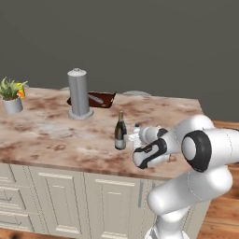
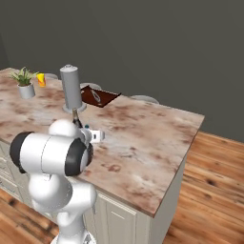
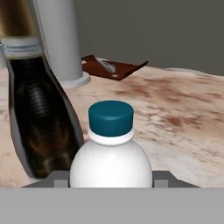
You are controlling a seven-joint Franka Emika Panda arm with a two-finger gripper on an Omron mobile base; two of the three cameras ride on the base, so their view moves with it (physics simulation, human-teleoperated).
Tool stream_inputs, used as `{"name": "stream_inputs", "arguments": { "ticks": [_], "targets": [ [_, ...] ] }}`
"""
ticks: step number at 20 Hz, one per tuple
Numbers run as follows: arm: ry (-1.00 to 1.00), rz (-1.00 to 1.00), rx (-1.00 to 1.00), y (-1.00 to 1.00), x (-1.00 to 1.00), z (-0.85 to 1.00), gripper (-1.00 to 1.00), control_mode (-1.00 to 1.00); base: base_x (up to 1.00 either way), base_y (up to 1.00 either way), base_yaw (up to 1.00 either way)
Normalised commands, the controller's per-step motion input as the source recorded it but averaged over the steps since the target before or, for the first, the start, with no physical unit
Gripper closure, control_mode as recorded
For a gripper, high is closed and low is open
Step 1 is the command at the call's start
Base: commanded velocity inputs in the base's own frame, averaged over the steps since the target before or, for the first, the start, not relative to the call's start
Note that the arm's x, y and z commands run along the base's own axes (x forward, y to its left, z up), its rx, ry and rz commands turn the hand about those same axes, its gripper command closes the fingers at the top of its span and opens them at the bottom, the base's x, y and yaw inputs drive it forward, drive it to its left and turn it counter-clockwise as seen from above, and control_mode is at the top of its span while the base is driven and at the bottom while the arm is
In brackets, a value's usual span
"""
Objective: Place the drinks on the dining counter in a tight cluster.
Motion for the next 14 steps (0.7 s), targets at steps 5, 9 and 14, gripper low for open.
{"name": "stream_inputs", "arguments": {
  "ticks": [5,9,14],
  "targets": [
    [0.0,0.02,0.0,0.0,0.03,-0.09,1.0,-1.0,0.0,0.0,0.0],
    [-0.02,0.03,0.0,0.0,0.07,-0.03,1.0,-1.0,0.0,0.0,0.0],
    [-0.01,0.03,0.0,0.0,0.14,-0.05,1.0,-1.0,0.0,0.0,0.0]
  ]
}}
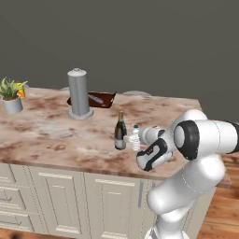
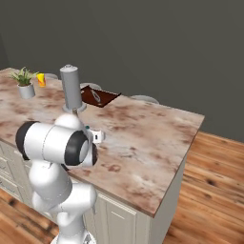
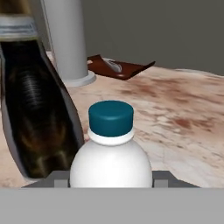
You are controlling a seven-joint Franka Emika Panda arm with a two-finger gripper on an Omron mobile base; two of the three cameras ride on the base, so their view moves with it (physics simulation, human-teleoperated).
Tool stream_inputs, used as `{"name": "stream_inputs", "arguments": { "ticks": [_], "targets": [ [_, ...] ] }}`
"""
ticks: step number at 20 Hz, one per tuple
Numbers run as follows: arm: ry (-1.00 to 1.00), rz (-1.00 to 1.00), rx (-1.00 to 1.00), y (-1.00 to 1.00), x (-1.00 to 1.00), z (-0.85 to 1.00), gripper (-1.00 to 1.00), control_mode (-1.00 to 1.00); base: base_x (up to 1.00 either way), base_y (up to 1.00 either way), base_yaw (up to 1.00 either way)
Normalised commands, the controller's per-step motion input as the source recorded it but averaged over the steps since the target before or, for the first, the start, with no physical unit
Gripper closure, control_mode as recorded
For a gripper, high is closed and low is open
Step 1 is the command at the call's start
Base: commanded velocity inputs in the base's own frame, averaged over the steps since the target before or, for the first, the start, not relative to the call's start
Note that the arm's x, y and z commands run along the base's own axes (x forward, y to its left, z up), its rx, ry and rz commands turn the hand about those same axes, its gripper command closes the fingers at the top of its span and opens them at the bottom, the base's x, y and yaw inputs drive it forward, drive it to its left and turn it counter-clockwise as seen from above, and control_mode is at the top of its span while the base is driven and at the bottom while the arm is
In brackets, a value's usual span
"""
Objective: Place the drinks on the dining counter in a tight cluster.
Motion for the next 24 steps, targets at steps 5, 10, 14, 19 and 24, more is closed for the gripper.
{"name": "stream_inputs", "arguments": {
  "ticks": [5,10,14,19,24],
  "targets": [
    [0.0,0.03,0.0,0.01,0.19,-0.09,1.0,-1.0,0.0,0.0,0.0],
    [0.0,0.03,0.0,0.02,0.2,-0.08,1.0,-1.0,0.0,0.0,0.0],
    [0.0,0.03,0.0,0.02,0.17,-0.11,1.0,-1.0,0.0,0.0,0.0],
    [0.0,0.02,0.0,0.02,0.04,-0.15,1.0,-1.0,0.0,0.0,0.0],
    [0.0,0.03,0.0,0.05,0.0,-0.17,-1.0,-1.0,0.0,0.0,0.0]
  ]
}}
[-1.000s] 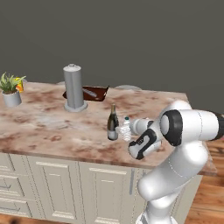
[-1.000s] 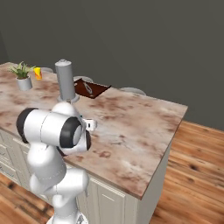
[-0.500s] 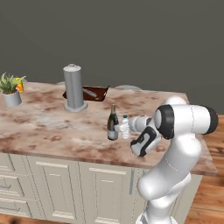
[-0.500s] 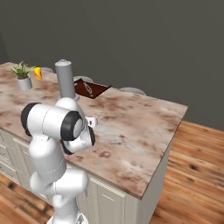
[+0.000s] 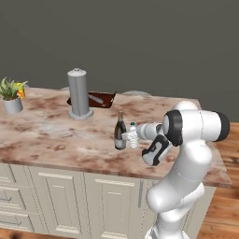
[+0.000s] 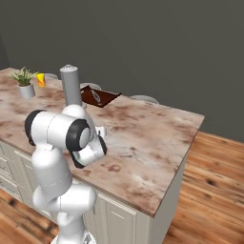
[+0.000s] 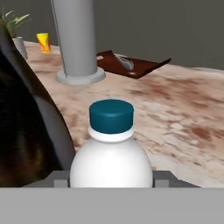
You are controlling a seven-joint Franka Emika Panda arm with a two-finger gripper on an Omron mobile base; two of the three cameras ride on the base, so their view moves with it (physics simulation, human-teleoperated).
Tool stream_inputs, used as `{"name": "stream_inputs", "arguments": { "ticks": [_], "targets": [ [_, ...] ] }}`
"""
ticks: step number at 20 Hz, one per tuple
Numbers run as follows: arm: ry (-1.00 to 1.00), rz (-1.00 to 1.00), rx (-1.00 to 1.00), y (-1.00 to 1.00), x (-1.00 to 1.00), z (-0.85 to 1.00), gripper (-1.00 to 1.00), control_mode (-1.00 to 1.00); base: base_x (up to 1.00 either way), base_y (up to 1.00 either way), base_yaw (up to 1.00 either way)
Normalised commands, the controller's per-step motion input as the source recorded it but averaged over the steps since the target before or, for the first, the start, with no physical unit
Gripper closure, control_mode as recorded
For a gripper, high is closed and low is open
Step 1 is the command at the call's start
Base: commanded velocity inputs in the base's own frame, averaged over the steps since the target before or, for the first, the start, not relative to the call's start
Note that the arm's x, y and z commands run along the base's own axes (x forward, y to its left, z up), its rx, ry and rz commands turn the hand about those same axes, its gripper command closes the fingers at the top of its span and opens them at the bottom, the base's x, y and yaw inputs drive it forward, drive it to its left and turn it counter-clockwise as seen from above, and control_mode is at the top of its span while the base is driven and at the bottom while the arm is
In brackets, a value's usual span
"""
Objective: Place the drinks on the dining counter in a tight cluster.
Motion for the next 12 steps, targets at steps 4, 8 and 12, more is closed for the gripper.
{"name": "stream_inputs", "arguments": {
  "ticks": [4,8,12],
  "targets": [
    [0.0,0.04,0.0,0.0,0.0,-0.04,-1.0,-1.0,0.0,0.0,0.0],
    [0.0,0.01,0.0,0.0,-0.02,-0.02,-1.0,-1.0,0.0,0.0,0.0],
    [0.0,0.0,0.0,-0.02,-0.07,0.0,-1.0,-1.0,0.0,0.0,0.0]
  ]
}}
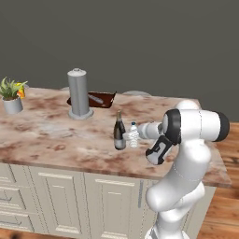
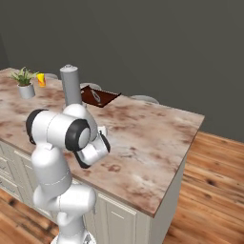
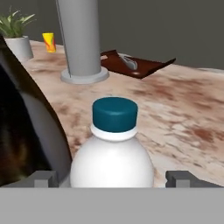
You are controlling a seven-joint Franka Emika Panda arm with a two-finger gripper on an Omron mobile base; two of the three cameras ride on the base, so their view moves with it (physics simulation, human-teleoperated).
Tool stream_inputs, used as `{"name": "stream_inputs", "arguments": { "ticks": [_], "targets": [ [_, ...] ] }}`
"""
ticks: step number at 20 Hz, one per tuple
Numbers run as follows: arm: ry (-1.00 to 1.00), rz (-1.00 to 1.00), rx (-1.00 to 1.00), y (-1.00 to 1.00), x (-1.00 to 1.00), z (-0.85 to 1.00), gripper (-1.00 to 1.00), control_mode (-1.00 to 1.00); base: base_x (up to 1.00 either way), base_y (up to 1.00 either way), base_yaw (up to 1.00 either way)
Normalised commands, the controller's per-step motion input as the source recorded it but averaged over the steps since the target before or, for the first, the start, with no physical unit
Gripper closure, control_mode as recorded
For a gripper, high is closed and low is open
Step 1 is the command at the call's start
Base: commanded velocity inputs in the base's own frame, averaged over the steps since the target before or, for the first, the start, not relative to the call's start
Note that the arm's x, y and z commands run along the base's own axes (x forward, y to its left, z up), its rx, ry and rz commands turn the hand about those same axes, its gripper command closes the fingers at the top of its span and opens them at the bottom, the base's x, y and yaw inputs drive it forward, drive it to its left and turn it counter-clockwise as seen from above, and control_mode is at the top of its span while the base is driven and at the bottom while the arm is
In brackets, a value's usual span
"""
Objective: Place the drinks on the dining counter in a tight cluster.
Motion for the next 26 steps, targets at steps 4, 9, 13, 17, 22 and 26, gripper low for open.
{"name": "stream_inputs", "arguments": {
  "ticks": [4,9,13,17,22,26],
  "targets": [
    [0.0,0.0,0.0,-0.04,-0.12,0.0,-1.0,-1.0,0.0,0.0,0.0],
    [0.0,0.0,0.0,-0.05,-0.16,0.0,-1.0,-1.0,0.0,0.0,0.0],
    [0.0,0.0,0.0,-0.07,-0.14,0.0,-1.0,-1.0,0.0,0.0,0.0],
    [0.0,0.0,0.0,-0.05,-0.08,0.0,-1.0,-1.0,0.0,0.0,0.0],
    [0.0,0.0,0.0,-0.05,-0.1,0.04,-1.0,-1.0,0.0,0.0,0.0],
    [0.0,0.0,0.0,-0.07,-0.19,0.18,-1.0,-1.0,0.0,0.0,0.0]
  ]
}}
